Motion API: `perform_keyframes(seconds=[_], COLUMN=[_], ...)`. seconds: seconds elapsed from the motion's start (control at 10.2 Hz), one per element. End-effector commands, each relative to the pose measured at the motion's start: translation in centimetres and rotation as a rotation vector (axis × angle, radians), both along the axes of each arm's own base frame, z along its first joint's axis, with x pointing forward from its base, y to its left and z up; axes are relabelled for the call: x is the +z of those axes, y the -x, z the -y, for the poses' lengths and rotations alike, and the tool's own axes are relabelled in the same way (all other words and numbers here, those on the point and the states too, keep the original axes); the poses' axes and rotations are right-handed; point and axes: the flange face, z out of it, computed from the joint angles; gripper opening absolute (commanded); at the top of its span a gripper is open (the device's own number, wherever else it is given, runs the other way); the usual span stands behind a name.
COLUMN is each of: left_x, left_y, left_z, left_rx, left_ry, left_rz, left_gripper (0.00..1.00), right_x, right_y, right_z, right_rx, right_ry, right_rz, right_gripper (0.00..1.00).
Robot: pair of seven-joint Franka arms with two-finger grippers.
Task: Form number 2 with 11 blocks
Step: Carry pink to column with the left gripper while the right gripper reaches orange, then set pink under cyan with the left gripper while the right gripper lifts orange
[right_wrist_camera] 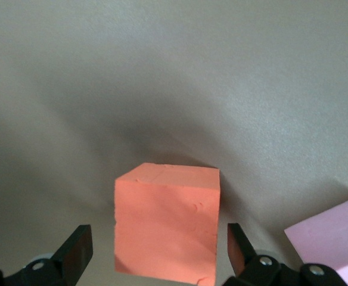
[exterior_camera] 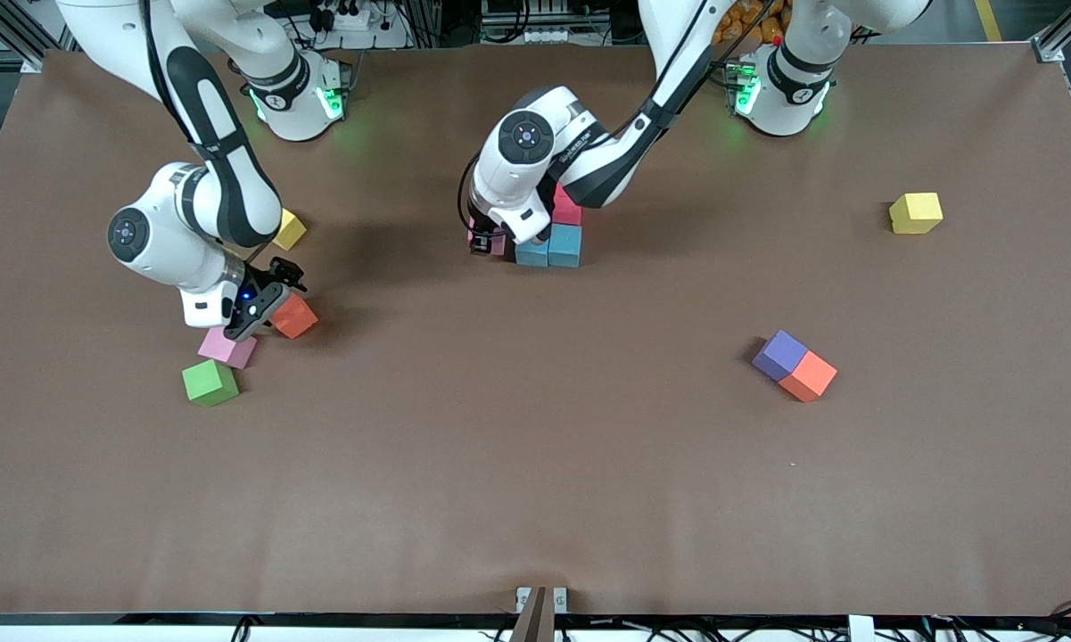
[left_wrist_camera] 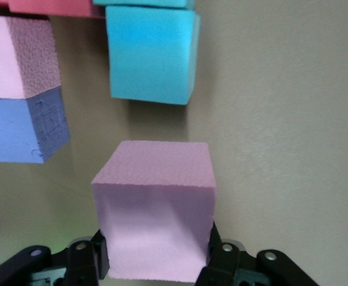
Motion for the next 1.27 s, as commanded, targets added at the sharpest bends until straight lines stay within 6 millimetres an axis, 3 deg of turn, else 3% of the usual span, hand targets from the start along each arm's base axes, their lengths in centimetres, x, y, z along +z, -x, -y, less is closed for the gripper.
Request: perform_keyframes(seconds=[0.0, 0.2, 0.59, 0.88, 1.17], left_x=[-0.4, -1.6, -3.1, -4.2, -4.8], left_y=[1.0, 1.5, 3.5, 4.4, 4.7], left_z=[0.5, 0.2, 0.2, -0.2, -0.4], left_rx=[0.03, 0.061, 0.002, -0.017, -0.01], left_ry=[-0.021, -0.024, -0.035, -0.041, -0.03], left_rz=[0.02, 0.074, 0.128, 0.14, 0.16], left_gripper=[0.19, 0.19, 0.19, 0.19, 0.19], right_x=[-0.1, -0.3, -0.2, 0.6, 2.2], right_y=[0.9, 0.5, -0.4, -1.7, -3.2], right_z=[0.1, 0.0, -1.2, -1.7, -4.2], right_rx=[-0.035, -0.028, 0.01, 0.009, -0.044], right_ry=[-0.019, 0.001, 0.032, 0.03, 0.006], right_rz=[0.014, 0.044, 0.107, 0.132, 0.155], right_gripper=[1.0, 0.94, 0.57, 0.19, 0.13])
